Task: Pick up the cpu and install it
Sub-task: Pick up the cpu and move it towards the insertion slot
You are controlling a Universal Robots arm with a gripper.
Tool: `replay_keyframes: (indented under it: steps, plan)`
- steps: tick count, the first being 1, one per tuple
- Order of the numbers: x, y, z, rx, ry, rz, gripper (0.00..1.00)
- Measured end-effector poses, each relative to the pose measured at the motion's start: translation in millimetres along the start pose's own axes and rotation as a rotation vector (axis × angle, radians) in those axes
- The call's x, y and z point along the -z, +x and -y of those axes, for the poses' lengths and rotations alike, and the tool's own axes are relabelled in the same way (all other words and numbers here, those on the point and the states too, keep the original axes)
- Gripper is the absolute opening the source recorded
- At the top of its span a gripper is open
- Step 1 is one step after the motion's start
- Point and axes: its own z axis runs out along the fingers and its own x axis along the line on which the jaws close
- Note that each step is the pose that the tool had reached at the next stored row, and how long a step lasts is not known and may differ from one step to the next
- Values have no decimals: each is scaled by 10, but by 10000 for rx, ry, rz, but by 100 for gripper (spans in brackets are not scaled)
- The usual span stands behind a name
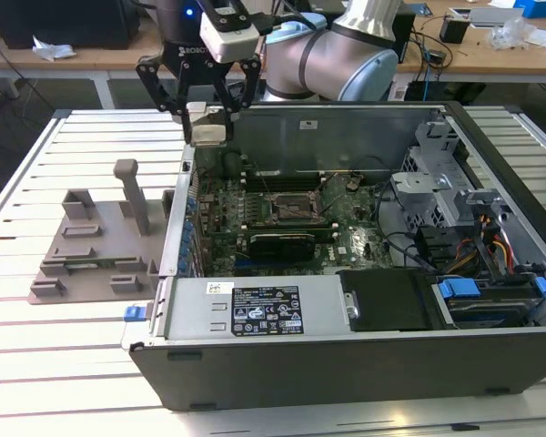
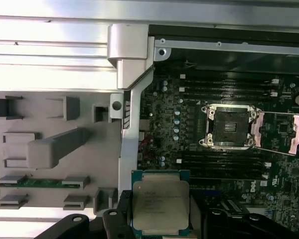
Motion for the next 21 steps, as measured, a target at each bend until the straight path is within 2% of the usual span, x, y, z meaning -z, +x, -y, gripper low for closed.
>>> replay_keyframes:
  steps: [5, 11, 18, 21]
  plan:
    - [-45, -123, -17, 1, 28, -16, 55]
    - [-123, -266, -43, 4, 120, -34, 55]
    - [-212, -331, -62, 4, 202, -42, 55]
    - [-281, -353, -84, 6, 248, -53, 55]
